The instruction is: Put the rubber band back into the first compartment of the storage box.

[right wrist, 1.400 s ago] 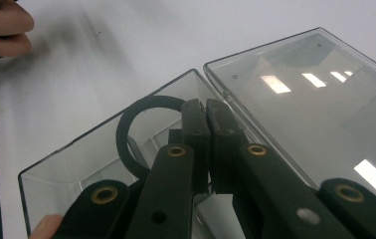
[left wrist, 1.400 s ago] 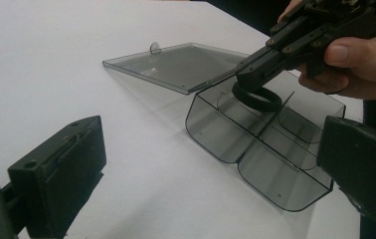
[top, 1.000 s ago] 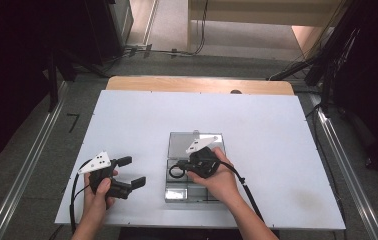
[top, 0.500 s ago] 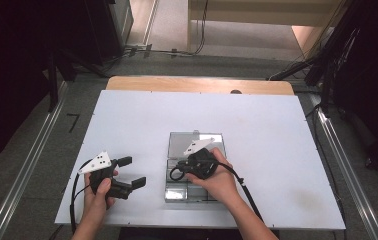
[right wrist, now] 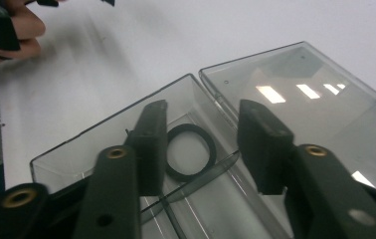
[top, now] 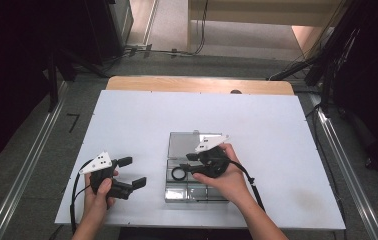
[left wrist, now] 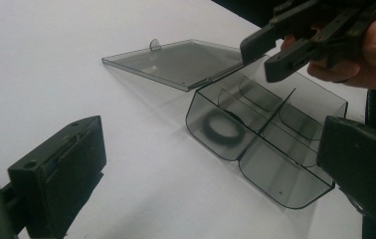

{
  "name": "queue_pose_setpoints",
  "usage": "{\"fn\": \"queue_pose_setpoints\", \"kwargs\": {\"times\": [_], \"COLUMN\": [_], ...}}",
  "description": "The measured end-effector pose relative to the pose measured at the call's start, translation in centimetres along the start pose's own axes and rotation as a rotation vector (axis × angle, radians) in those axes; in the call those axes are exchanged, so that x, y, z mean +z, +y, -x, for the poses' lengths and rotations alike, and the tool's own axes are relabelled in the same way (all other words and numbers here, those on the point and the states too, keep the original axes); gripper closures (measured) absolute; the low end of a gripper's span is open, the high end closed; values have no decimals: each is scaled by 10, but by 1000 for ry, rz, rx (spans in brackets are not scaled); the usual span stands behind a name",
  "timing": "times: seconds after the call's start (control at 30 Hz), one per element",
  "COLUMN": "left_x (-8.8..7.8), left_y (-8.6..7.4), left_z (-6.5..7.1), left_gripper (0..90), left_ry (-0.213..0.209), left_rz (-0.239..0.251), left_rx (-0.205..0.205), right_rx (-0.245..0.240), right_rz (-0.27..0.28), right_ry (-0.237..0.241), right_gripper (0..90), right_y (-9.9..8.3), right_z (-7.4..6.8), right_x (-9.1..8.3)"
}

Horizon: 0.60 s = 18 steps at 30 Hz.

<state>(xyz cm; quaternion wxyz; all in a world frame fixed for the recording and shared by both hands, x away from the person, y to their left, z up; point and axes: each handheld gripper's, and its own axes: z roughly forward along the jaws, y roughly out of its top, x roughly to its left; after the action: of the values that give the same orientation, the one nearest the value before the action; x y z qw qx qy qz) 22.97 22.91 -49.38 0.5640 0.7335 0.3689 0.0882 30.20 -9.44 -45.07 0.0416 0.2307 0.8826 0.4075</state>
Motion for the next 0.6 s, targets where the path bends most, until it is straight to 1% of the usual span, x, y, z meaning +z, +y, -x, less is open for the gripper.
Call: {"fn": "queue_pose_setpoints", "kwargs": {"times": [0.07, 0.13, 0.23, 0.33, 0.43, 0.47, 0.53, 0.6], "left_x": [1, 1, 2, 3, 4, 4, 4, 5], "left_y": [0, -1, -1, -3, -3, -3, -3, -3], "left_z": [1, 1, 1, 2, 4, 5, 5, 4], "left_gripper": [0, 0, 0, 0, 0, 0, 0, 0], "left_ry": [-3, -3, -1, 7, 10, 8, 5, 6], "left_rz": [-4, -7, -10, -24, -34, -35, -37, -40], "left_rx": [-2, 2, 0, 9, 21, 23, 27, 25], "right_rx": [6, 6, 2, 11, -3, -2, -1, 10], "right_rz": [12, 21, 32, 51, 37, 40, 48, 58], "right_ry": [3, -3, 3, 6, -9, -15, -7, -6], "right_gripper": [443, 382, 306, 272, 214, 199, 170, 148], "right_y": [0, 1, 0, -1, -2, -2, -2, -2], "right_z": [0, 0, 1, 2, 3, 4, 6, 9], "right_x": [-5, -8, -12, -16, -18, -19, -22, -26]}}
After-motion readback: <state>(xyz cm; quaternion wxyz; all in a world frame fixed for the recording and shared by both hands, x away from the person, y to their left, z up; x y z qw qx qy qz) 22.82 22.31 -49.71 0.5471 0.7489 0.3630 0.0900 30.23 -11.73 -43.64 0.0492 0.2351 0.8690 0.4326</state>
